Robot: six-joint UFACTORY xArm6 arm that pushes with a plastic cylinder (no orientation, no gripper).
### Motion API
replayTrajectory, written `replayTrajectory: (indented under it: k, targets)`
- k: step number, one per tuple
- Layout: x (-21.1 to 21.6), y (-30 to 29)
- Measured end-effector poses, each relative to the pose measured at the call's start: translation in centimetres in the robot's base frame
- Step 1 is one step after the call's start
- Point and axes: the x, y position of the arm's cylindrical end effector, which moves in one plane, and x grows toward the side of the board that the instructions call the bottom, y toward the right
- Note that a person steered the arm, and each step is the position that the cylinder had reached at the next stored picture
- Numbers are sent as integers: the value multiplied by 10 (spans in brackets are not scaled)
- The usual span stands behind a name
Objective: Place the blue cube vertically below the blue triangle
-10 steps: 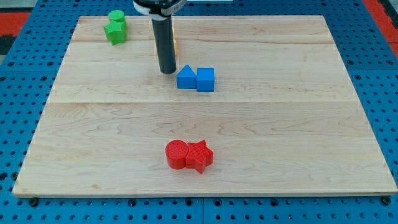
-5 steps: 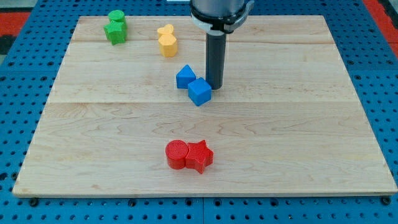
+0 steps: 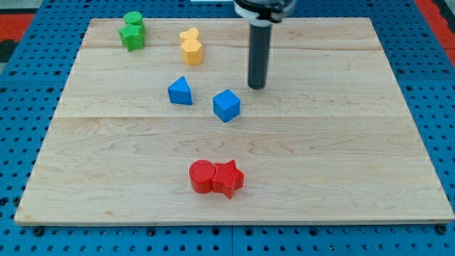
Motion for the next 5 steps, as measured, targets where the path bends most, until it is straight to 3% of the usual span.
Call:
replayTrajectory:
  k: [1,2,5]
  targets:
    - [49,-55]
    - [54,-98]
    - [23,-120]
